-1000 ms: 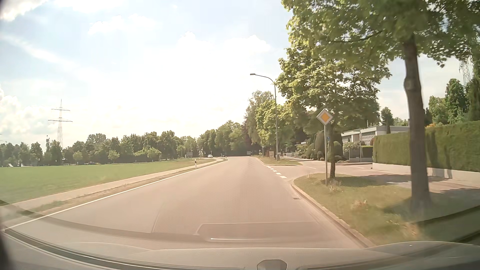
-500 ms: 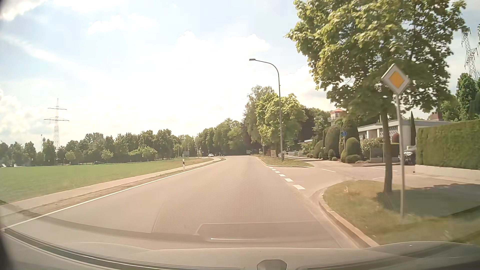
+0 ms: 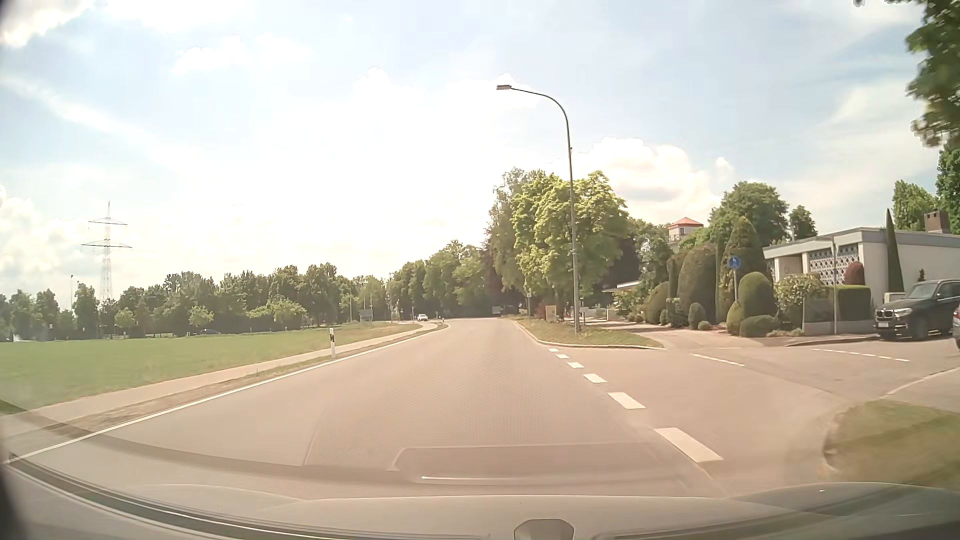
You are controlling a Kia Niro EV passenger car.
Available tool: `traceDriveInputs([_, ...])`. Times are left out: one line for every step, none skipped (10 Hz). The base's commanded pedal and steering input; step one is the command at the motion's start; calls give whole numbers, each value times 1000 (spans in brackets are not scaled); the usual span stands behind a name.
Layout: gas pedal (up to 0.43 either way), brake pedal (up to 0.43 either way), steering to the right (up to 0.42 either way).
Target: Follow the waypoints while adhering to traffic rules and regulations
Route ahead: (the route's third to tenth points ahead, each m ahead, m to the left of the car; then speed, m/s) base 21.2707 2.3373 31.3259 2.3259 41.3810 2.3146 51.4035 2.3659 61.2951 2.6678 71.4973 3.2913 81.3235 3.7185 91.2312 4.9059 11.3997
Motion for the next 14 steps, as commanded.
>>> traceDriveInputs([138, 0, -3])
traceDriveInputs([138, 0, -3])
traceDriveInputs([138, 0, -5])
traceDriveInputs([138, 0, -8])
traceDriveInputs([138, 0, -7])
traceDriveInputs([138, 0, -7])
traceDriveInputs([138, 0, -7])
traceDriveInputs([138, 0, -8])
traceDriveInputs([138, 0, -8])
traceDriveInputs([138, 0, -8])
traceDriveInputs([138, 0, -6])
traceDriveInputs([138, 0, -5])
traceDriveInputs([138, 0, -4])
traceDriveInputs([138, 0, -4])
